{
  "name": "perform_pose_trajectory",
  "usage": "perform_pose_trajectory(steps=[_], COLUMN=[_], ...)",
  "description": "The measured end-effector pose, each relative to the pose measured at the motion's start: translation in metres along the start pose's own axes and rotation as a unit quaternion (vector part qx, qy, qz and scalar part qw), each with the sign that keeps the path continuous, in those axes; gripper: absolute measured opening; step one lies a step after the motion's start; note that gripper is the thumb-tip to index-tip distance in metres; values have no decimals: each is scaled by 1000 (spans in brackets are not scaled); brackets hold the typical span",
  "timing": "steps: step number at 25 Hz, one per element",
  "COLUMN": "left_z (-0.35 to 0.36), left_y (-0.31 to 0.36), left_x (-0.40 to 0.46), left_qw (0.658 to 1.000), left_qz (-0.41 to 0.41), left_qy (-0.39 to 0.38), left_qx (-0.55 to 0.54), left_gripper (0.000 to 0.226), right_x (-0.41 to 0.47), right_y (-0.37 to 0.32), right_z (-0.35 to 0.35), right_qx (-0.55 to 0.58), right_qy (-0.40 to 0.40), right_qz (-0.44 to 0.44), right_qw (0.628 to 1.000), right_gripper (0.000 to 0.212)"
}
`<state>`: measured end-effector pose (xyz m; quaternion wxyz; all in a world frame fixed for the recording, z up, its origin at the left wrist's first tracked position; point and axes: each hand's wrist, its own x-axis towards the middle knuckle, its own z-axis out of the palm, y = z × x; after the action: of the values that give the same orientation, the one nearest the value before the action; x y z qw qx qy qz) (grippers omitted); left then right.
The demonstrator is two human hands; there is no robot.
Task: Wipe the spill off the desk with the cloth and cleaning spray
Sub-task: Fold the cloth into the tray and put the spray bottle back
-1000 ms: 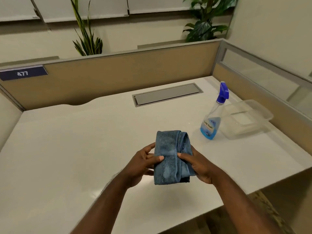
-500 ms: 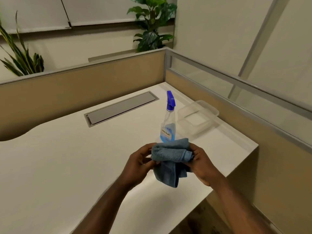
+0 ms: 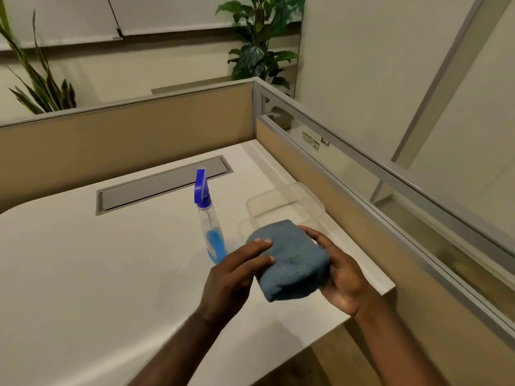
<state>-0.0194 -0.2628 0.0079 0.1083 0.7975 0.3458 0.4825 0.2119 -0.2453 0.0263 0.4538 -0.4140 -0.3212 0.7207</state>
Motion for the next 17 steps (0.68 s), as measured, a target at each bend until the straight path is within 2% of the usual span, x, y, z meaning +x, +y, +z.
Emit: perform_pose_trajectory(steps=[2,4,5,7,10,11,14,17], left_z=[9,16,20,28,40,43,51,56], left_y=[-2,-6,-8,-9,-14,-18,-32,-52], left_x=[9,17,22,30,44,48,65,79], left_qw=[999,997,997,992,975,965,932,937], left_qz=[37,39,13,-77,-206,-244,-335,-336], left_qy=[-8,-3,12,58,79,74,19,-31], left_qx=[24,70,81,76,-22,-63,-136,-86], left_gripper=[24,15,13,15,47,51,45,69], right_x=[3,16,24,40,63,72,98,119], right_y=[-18,-28,-29,-31,-35,-36,-39,-37], right_z=[-9,-10,-9,-6,-7,-9,-14,-16], right_qx=[91,68,26,-28,-27,-32,-78,-184], right_qy=[-60,-99,-94,-69,-34,-25,-21,-16], right_qz=[-4,-13,-26,-55,-93,-102,-106,-133], right_qw=[994,993,995,996,995,994,991,974], right_gripper=[55,50,43,45,57,58,60,68])
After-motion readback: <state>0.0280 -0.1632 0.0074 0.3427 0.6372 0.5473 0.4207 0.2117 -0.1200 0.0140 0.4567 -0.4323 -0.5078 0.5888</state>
